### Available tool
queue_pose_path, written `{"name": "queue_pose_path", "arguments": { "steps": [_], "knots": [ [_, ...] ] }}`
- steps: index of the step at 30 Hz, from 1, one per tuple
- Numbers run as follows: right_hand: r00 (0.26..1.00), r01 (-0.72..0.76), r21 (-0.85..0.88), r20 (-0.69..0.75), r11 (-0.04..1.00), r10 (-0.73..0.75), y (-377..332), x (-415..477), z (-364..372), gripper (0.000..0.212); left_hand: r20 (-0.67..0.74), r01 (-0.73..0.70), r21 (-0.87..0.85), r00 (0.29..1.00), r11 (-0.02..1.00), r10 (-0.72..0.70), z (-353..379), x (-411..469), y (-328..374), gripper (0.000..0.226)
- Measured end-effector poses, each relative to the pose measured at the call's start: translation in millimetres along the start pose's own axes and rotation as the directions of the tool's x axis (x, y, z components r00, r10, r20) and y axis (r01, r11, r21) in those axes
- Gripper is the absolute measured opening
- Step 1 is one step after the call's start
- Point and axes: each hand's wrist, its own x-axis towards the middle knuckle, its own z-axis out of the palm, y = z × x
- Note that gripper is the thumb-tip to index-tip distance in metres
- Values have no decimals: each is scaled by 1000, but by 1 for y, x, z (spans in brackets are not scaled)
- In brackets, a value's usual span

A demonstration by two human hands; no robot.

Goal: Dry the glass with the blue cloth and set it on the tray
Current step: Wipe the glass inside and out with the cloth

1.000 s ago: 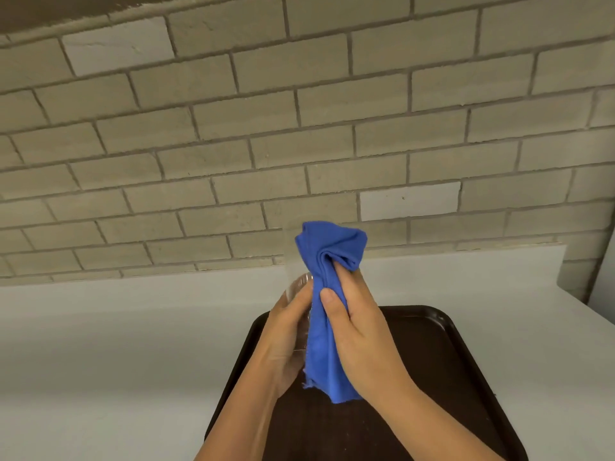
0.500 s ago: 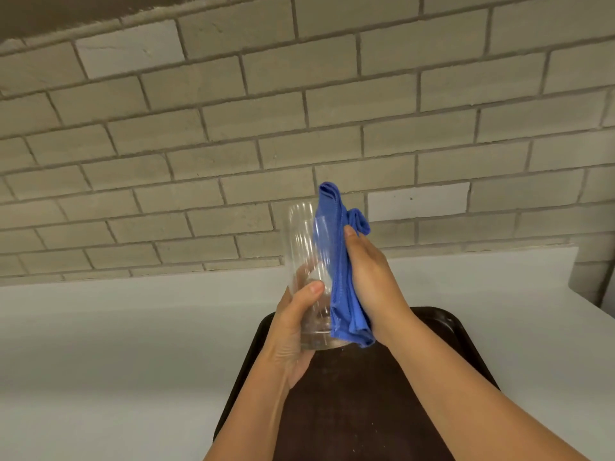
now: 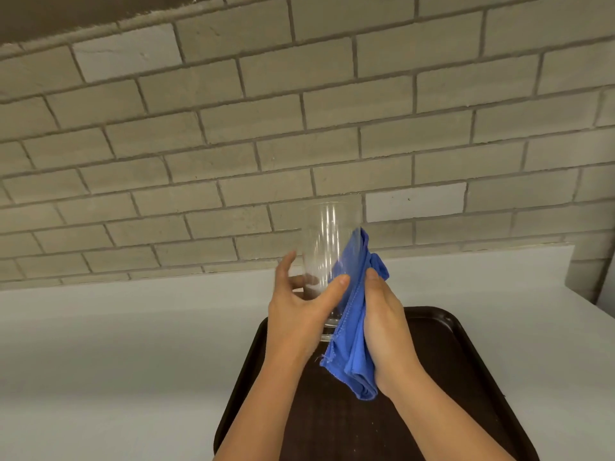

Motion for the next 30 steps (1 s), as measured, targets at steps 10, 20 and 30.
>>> {"name": "queue_pose_path", "arguments": {
  "steps": [10, 20, 30],
  "knots": [
    [961, 244, -166, 173, 956, -215, 2, -33, 11, 37, -23, 162, -35, 986, 986, -163, -10, -18, 4, 97],
    [893, 441, -275, 234, 854, -385, -41, 8, 24, 38, 259, 228, -423, 958, 877, -124, -16, -8, -8, 58],
    [998, -17, -255, 50, 967, 31, -16, 35, -3, 35, -108, 44, -179, 992, 983, -64, 14, 12, -19, 59]
  ]
}}
